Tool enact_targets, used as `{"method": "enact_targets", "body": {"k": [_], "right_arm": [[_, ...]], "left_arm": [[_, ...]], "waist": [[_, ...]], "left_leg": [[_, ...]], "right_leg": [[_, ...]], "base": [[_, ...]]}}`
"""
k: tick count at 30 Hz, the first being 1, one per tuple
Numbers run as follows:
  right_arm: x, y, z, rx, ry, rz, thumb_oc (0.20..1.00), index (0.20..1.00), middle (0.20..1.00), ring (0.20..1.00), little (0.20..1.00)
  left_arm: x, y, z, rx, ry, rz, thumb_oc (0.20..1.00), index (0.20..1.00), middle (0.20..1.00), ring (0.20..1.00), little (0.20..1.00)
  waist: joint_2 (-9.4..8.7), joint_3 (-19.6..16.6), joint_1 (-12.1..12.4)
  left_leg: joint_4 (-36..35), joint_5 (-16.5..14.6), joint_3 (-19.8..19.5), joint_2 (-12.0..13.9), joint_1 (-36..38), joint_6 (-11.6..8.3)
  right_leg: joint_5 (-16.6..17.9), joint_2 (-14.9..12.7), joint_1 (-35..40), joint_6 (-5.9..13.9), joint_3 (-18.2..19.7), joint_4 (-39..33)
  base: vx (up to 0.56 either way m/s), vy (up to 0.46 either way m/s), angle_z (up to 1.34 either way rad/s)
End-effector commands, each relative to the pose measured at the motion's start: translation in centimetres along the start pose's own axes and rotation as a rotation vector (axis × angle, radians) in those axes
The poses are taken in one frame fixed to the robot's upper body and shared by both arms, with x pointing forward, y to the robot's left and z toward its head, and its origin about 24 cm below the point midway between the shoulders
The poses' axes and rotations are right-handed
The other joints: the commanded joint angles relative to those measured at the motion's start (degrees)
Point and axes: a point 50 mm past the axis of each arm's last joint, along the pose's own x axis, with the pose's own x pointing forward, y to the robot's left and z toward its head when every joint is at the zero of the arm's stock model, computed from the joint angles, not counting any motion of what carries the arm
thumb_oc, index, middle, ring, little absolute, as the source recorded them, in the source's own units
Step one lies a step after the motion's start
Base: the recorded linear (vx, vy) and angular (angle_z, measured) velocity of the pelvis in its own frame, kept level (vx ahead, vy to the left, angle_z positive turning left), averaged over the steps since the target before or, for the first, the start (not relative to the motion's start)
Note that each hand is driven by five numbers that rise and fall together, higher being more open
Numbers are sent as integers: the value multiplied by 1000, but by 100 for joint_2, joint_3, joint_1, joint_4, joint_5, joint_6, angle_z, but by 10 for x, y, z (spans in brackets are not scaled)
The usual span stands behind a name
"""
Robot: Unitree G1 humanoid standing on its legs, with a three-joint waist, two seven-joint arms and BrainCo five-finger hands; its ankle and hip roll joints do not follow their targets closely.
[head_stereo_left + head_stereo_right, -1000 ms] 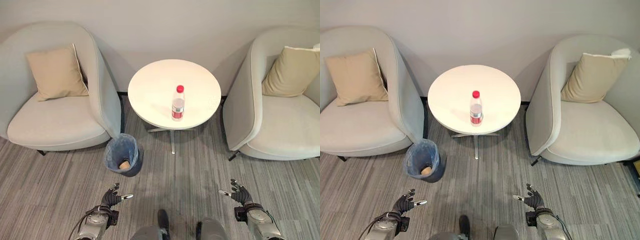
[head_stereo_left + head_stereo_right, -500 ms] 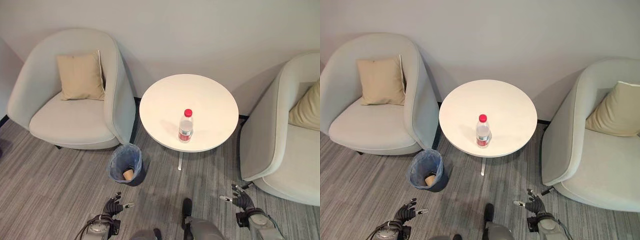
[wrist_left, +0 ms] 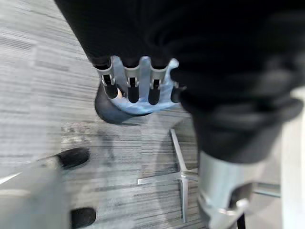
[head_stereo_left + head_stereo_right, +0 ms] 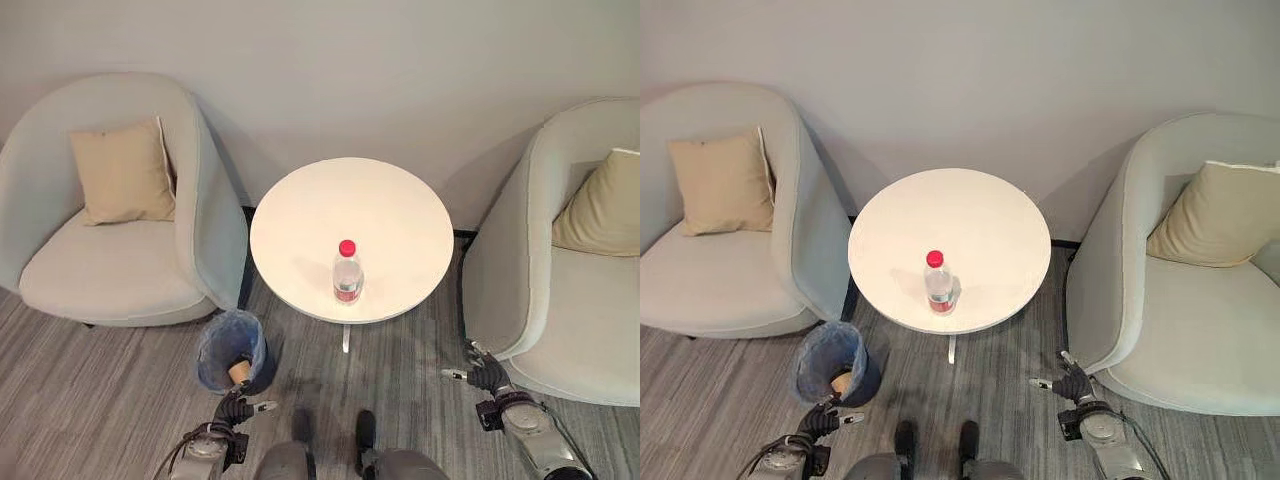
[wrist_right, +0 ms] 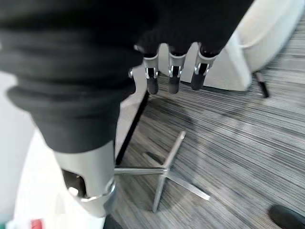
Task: Gather garbage on tea table into small bin, then transfer packed bag to large trash can.
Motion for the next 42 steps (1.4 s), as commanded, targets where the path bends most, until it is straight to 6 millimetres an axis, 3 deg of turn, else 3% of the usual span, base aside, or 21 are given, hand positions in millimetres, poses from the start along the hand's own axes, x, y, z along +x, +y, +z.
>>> {"method": "enact_targets", "body": {"k": [1, 7, 13, 22, 32, 33, 34, 35, 42], "right_arm": [[3, -2, 32, -73, -161, 9, 1000, 1000, 1000, 1000, 1000], [2, -1, 79, -221, -366, 52, 1000, 1000, 1000, 1000, 1000], [5, 10, 107, -301, -475, 87, 1000, 1000, 1000, 1000, 1000], [22, 26, 128, -280, -491, 71, 1000, 1000, 1000, 1000, 1000], [36, 43, 158, -233, -524, 93, 1000, 1000, 1000, 1000, 1000], [38, 46, 161, -228, -524, 100, 429, 429, 429, 429, 429], [39, 47, 164, -219, -528, 97, 429, 429, 429, 429, 429], [39, 47, 164, -219, -528, 97, 200, 200, 200, 200, 200], [32, 36, 182, -94, -604, 51, 200, 200, 200, 200, 200]], "left_arm": [[-4, 27, 6, 29, -59, 76, 1000, 1000, 1000, 1000, 1000], [-7, 37, 2, 25, -56, 108, 1000, 1000, 1000, 1000, 1000], [-10, 28, -8, 44, -28, 75, 1000, 1000, 1000, 1000, 1000], [-14, 21, -21, 37, 9, 52, 1000, 1000, 1000, 1000, 1000], [-13, 23, -19, 38, 2, 59, 1000, 1000, 1000, 1000, 1000], [-13, 23, -17, 39, -2, 58, 1000, 1000, 1000, 1000, 1000], [-12, 22, -16, 43, -7, 57, 1000, 1000, 1000, 1000, 1000], [-12, 22, -16, 43, -7, 57, 1000, 1000, 1000, 1000, 1000], [-12, 28, -11, 15, -22, 84, 1000, 1000, 1000, 1000, 1000]], "waist": [[-207, -195, 178], [-183, -257, 224], [-131, -299, 294], [-84, -291, 518], [-15, -138, 819], [-4, -125, 847], [4, -113, 872], [4, -112, 871], [9, -78, 910]], "left_leg": [[775, -629, 256, -165, -405, 135], [658, -709, 369, -208, -332, 239], [478, -681, 354, -233, -225, 249], [165, -549, 181, -281, -107, 246], [50, -395, -18, -349, -309, 245], [52, -379, -34, -352, -337, 244], [49, -369, -56, -354, -353, 241], [49, -369, -57, -354, -355, 241], [121, -380, -141, -339, -366, 220]], "right_leg": [[-1349, -686, 241, 913, 112, 864], [-1286, -783, 120, 1005, 180, 913], [-1215, -791, 148, 1021, 114, 735], [-1159, -773, 264, 1034, -61, 511], [-1135, -789, 120, 1057, -232, 513], [-1133, -790, 100, 1055, -244, 521], [-1135, -794, 86, 1054, -250, 531], [-1135, -794, 84, 1054, -251, 532], [-1203, -785, 83, 1014, -348, 621]], "base": [[121, 232, -38], [50, 86, -19], [37, 5, 1], [28, -6, 9], [-10, 4, 15], [-21, 1, 10], [-12, -2, 13], [-18, 3, 13], [-20, -17, 8]]}}
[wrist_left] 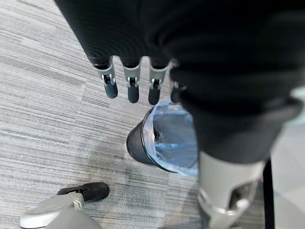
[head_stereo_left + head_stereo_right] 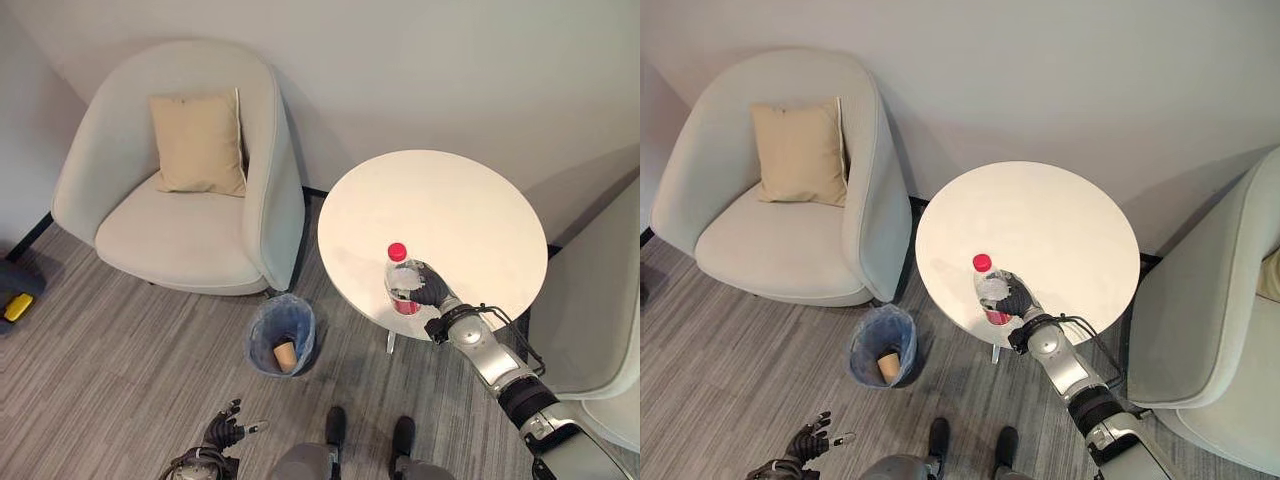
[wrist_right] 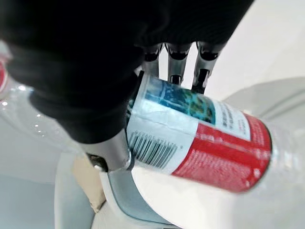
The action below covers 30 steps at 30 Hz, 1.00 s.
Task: Gather garbage on tea table into small bin, then transfer packed bag to large trash can.
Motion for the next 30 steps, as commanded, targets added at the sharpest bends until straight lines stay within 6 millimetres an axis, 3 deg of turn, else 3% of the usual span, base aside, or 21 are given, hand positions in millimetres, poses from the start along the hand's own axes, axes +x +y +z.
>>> {"method": "enact_targets", "body": {"k": [1, 8, 12, 13, 15, 17, 18, 20, 23, 25, 30], "right_arm": [[6, -16, 39, 81, -180, -79, 200, 200, 200, 200, 200], [-25, -30, 30, 123, -224, -106, 200, 200, 200, 200, 200], [-45, -37, 22, 170, -235, -136, 200, 200, 200, 200, 200], [-51, -41, 19, 175, -237, -151, 200, 200, 200, 200, 200], [-54, -44, 20, 177, -245, -163, 200, 200, 200, 200, 200], [-54, -46, 21, 181, -249, -175, 200, 200, 200, 200, 200], [-54, -48, 25, 180, -265, -185, 200, 200, 200, 200, 200], [-53, -48, 26, 181, -266, -187, 200, 200, 200, 200, 200], [-52, -47, 28, 195, -275, -188, 200, 200, 200, 200, 200], [-51, -41, 28, 208, -268, -173, 200, 200, 200, 200, 200], [-50, -33, 36, 229, -300, -137, 200, 200, 200, 200, 200]], "left_arm": [[6, 21, 21, 42, -71, 54, 1000, 1000, 1000, 1000, 1000], [2, 21, 9, 25, -30, 56, 1000, 1000, 1000, 1000, 1000], [4, 16, 15, 27, -44, 30, 1000, 1000, 1000, 1000, 1000], [6, 11, 18, 24, -52, 16, 1000, 1000, 1000, 1000, 1000], [7, 8, 22, 27, -62, 10, 1000, 1000, 1000, 1000, 1000], [8, 5, 26, 28, -77, 7, 1000, 1000, 1000, 1000, 1000], [9, 3, 29, 31, -90, 4, 1000, 1000, 1000, 1000, 1000], [9, 3, 29, 35, -90, 10, 1000, 1000, 1000, 1000, 1000], [9, 3, 27, 34, -84, 17, 1000, 1000, 1000, 1000, 1000], [8, 7, 22, 28, -70, 34, 1000, 1000, 1000, 1000, 1000], [8, 20, 24, 36, -64, 78, 1000, 1000, 1000, 1000, 1000]], "waist": [[-286, 60, 55], [-329, 15, -37], [-312, 143, -125], [-292, 206, -184], [-298, 229, -231], [-309, 244, -321], [-313, 202, -408], [-296, 162, -437], [-293, 145, -444], [-322, 110, -374], [-299, 180, -365]], "left_leg": [[528, -633, 86, 45, -160, -261], [541, -556, 7, 154, -65, -374], [829, -391, -168, 194, -398, -614], [1086, -327, -79, 241, -676, -681], [1200, -339, 168, 306, -771, -626], [1366, -440, 738, 490, -789, -509], [1373, -632, 1302, 672, -659, -506], [1352, -686, 1494, 713, -601, -485], [1358, -766, 1541, 691, -569, -444], [1433, -933, 1590, 606, -544, -338], [1232, -1132, 1502, 336, -247, -91]], "right_leg": [[-1223, -322, 340, 396, 160, 633], [-1356, -254, 506, 305, -33, 664], [-1527, -190, 520, 167, -389, 702], [-1579, -215, 537, 111, -675, 706], [-1558, -258, 544, 109, -821, 701], [-1552, -342, 563, 115, -979, 683], [-1648, -409, 618, 155, -1114, 687], [-1645, -458, 628, 196, -1212, 724], [-1651, -552, 662, 254, -1282, 813], [-1615, -754, 722, 365, -1299, 940], [-1552, -1082, 173, 500, -868, 2161]], "base": [[0, -31, 2], [-43, -69, 11], [-168, -102, 54], [-172, -45, 106], [-104, 13, 99], [-5, 78, 56], [50, 84, 52], [118, 178, 81], [123, 213, 46], [178, 283, 27], [133, 227, 5]]}}
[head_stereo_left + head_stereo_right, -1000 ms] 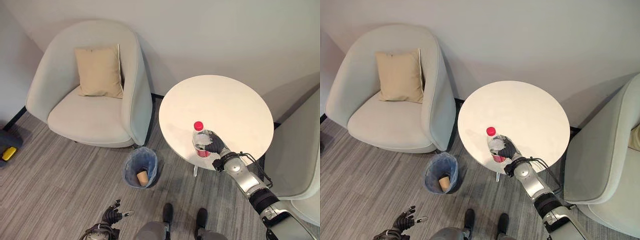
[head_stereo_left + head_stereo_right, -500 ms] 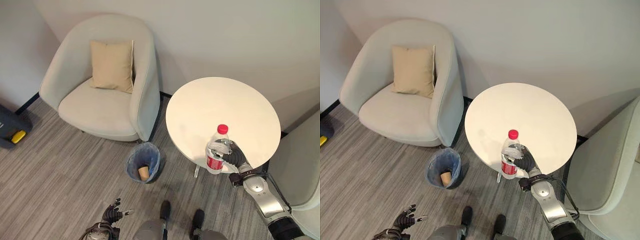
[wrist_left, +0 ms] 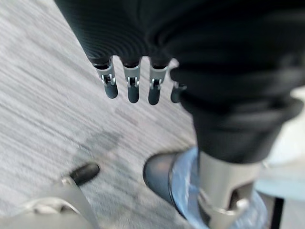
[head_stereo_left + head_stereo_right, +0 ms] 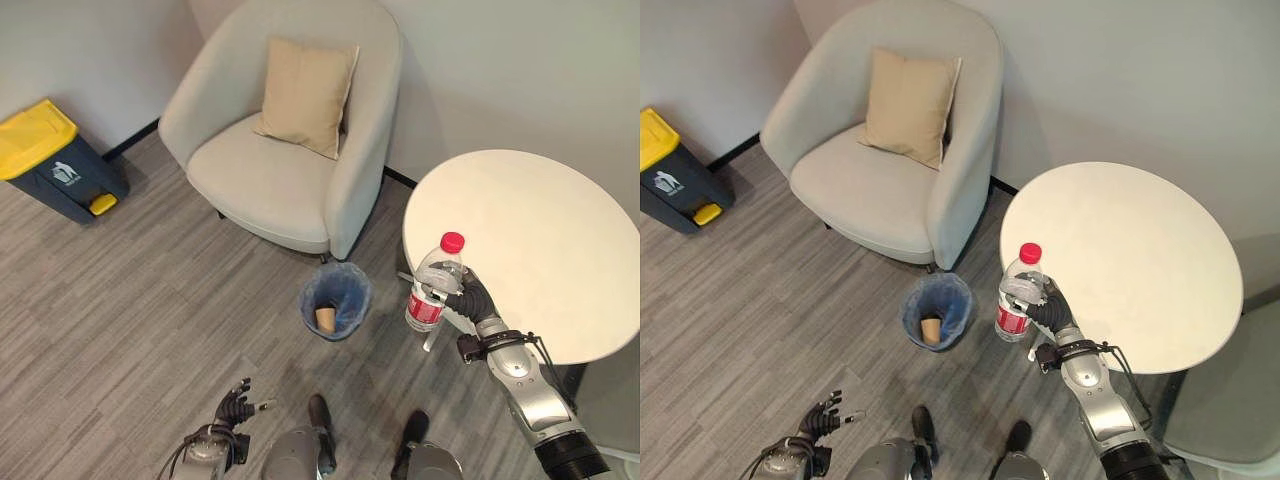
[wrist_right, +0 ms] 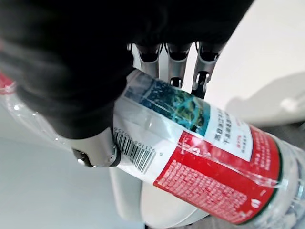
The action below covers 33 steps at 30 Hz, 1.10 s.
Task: Gather garbage on tea table into small bin, then transfer packed bag to large trash can.
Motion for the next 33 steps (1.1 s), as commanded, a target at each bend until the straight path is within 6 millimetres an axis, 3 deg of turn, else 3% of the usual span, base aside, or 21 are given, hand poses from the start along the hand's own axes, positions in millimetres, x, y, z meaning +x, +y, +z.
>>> {"method": "enact_targets", "body": {"k": [1, 2, 6, 7, 8, 15, 17, 20, 21, 23, 24, 29, 33], "right_arm": [[8, 0, 33, 29, -175, 18, 200, 200, 200, 200, 200], [8, 0, 35, 23, -184, 25, 200, 200, 200, 200, 200], [5, -2, 32, 5, -172, 32, 200, 200, 200, 200, 200], [4, -3, 30, -14, -164, 37, 200, 200, 200, 200, 200], [4, -4, 28, -28, -159, 45, 200, 200, 200, 200, 200], [6, 0, 24, -155, -138, 140, 200, 200, 200, 200, 200], [22, 10, 38, -192, -185, 196, 200, 200, 200, 200, 200], [58, 19, 75, -225, -308, 117, 200, 200, 200, 200, 200], [70, 16, 85, -232, -321, 49, 200, 200, 200, 200, 200], [92, -4, 110, -309, -361, -85, 200, 200, 200, 200, 200], [97, -8, 118, -331, -380, -109, 200, 200, 200, 200, 200], [116, -32, 140, -412, -383, -220, 200, 200, 200, 200, 200], [128, -59, 152, -419, -347, -334, 200, 200, 200, 200, 200]], "left_arm": [[-1, 24, 5, 41, -35, 84, 1000, 1000, 1000, 1000, 1000], [-1, 24, 10, 39, -53, 84, 1000, 1000, 1000, 1000, 1000], [0, 21, 12, 39, -66, 67, 1000, 1000, 1000, 1000, 1000], [1, 19, 14, 41, -72, 60, 1000, 1000, 1000, 1000, 1000], [1, 19, 15, 47, -74, 57, 1000, 1000, 1000, 1000, 1000], [0, 22, 10, 76, -56, 50, 1000, 1000, 1000, 1000, 1000], [4, 19, 19, 92, -78, 45, 1000, 1000, 1000, 1000, 1000], [12, 16, 57, 10, -194, 85, 1000, 1000, 1000, 1000, 1000], [15, 14, 74, -38, -244, 102, 1000, 1000, 1000, 1000, 1000], [17, 15, 113, -63, -366, 116, 1000, 1000, 1000, 1000, 1000], [17, 17, 122, -64, -393, 118, 1000, 1000, 1000, 1000, 1000], [15, 16, 147, -40, -468, 104, 1000, 1000, 1000, 1000, 1000], [15, 14, 153, -26, -487, 92, 1000, 1000, 1000, 1000, 1000]], "waist": [[-27, -212, -37], [10, -145, -112], [24, -27, -279], [2, 46, -346], [-19, 70, -356], [-81, 53, -222], [-23, 276, -129], [107, 748, 72], [142, 913, 125], [180, 1148, 152], [199, 1189, 160], [249, 1259, 247], [291, 1237, 298]], "left_leg": [[370, -511, -464, 168, -180, -324], [283, -392, -484, 143, -149, -264], [177, -404, -809, -46, 8, -205], [197, -426, -1025, -138, 2, -181], [211, -415, -1103, -169, -24, -183], [384, -357, -1358, -197, -366, -316], [561, -253, -1523, -141, -828, -420], [1130, -175, -1720, -154, -1914, -465], [1511, -348, -1766, -159, -2421, -485], [2194, -410, -1794, -186, -3575, -464], [2342, -432, -1802, -202, -3809, -449], [2987, -544, -1865, -302, -4860, -370], [3344, -608, -1917, -383, -5450, -317]], "right_leg": [[-1128, 345, 89, 148, 465, 886], [-1016, 504, -193, 51, 679, 955], [-944, 905, -533, 36, 1312, 605], [-799, 1085, -755, 66, 1655, 461], [-721, 1124, -841, 60, 1749, 390], [-558, 1065, -651, -7, 1588, -123], [-571, 1033, -890, -90, 1403, -88], [-779, 885, -1963, -244, 1211, 724], [-1035, 813, -2495, -266, 1235, 1231], [-1240, 644, -3656, -355, 1310, 2092], [-1279, 603, -3922, -367, 1323, 2318], [-1564, 461, -4973, -478, 1424, 3153], [-1699, 353, -5562, -519, 1480, 3607]], "base": [[23, 174, 6], [20, 135, 6], [76, 44, 26], [53, -40, 45], [42, -78, 55], [0, -103, 52], [-167, -142, 20], [-207, -81, 75], [-168, -18, 79], [-179, 7, 50], [-128, 0, 23], [-25, -8, 25], [9, -5, 12]]}}
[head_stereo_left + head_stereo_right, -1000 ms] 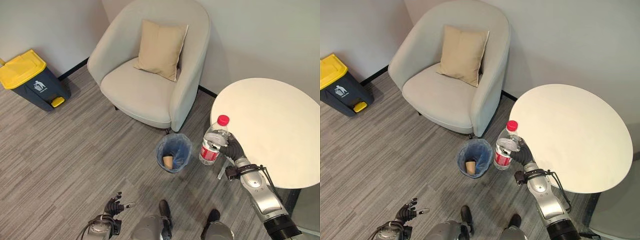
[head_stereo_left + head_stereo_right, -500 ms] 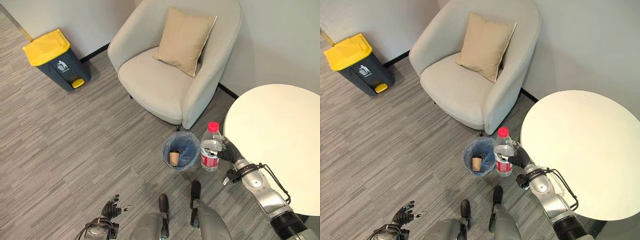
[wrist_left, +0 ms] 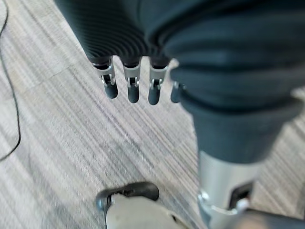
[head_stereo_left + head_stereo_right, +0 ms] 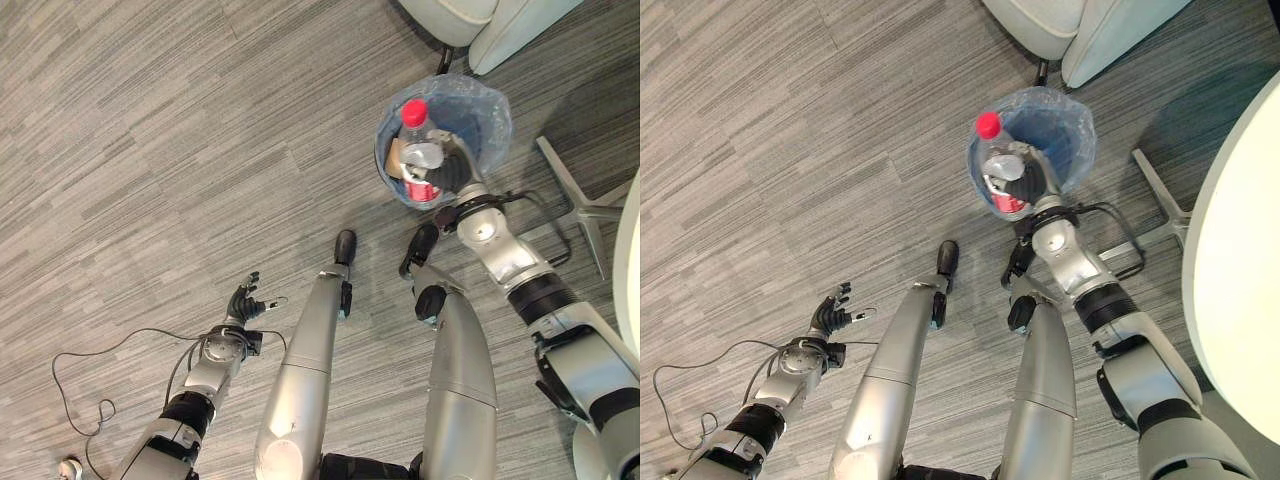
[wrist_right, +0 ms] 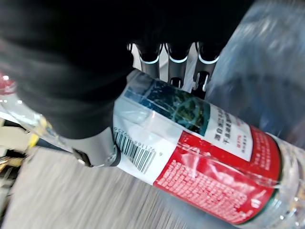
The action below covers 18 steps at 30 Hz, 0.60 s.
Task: Gather garbage on tea table into small bin, then transfer packed bag to large trash can.
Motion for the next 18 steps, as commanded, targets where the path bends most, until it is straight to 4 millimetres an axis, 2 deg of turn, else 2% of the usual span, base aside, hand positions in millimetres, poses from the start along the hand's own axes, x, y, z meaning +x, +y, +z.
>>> {"method": "enact_targets", "body": {"k": [1, 3, 7, 8, 9, 15, 18], "right_arm": [[-1, -9, 4, 34, -32, -74, 200, 200, 200, 200, 200], [6, -20, 1, 11, -9, -109, 200, 200, 200, 200, 200], [14, -30, -7, 0, 49, -133, 200, 200, 200, 200, 200], [16, -32, -8, -10, 61, -134, 476, 476, 476, 476, 476], [17, -32, -9, -10, 68, -136, 1000, 1000, 1000, 1000, 1000], [16, -32, -6, -79, 37, -135, 1000, 1000, 1000, 1000, 1000], [6, -21, -6, -192, -24, -78, 1000, 1000, 1000, 1000, 1000]], "left_arm": [[-12, -6, -17, -32, 39, -9, 1000, 1000, 1000, 1000, 1000], [-13, -8, -19, -18, 43, -25, 1000, 1000, 1000, 1000, 1000], [-14, -12, -21, 2, 47, -48, 1000, 1000, 1000, 1000, 1000], [-13, -13, -19, 6, 40, -53, 1000, 1000, 1000, 1000, 1000], [-13, -14, -18, 4, 37, -58, 1000, 1000, 1000, 1000, 1000], [-11, -20, -8, -11, -3, -65, 1000, 1000, 1000, 1000, 1000], [-12, -20, -12, -8, 12, -55, 1000, 1000, 1000, 1000, 1000]], "waist": [[164, -626, -10], [183, -679, 39], [201, -771, 91], [209, -782, 100], [218, -795, 103], [200, -879, 68], [137, -912, 0]], "left_leg": [[-331, -175, 132, -123, 105, -21], [-271, -176, 114, -166, -129, -1], [-257, -186, 120, -191, -321, 22], [-257, -181, 115, -200, -345, 23], [-259, -180, 103, -201, -359, 24], [-417, -145, 99, -209, -300, 19], [-550, -146, 91, -180, -191, 14]], "right_leg": [[-1113, -164, 370, 340, 457, 393], [-1166, -215, 136, 316, 471, 528], [-1177, -241, -68, 322, 525, 588], [-1173, -249, -97, 325, 529, 596], [-1172, -251, -122, 325, 540, 608], [-1144, -213, -71, 346, 508, 500], [-1111, -160, 33, 362, 498, 373]], "base": [[19, 8, 34], [29, 9, 16], [26, 1, 12], [0, 0, 0], [21, 10, -6], [7, 0, -4], [0, 0, 0]]}}
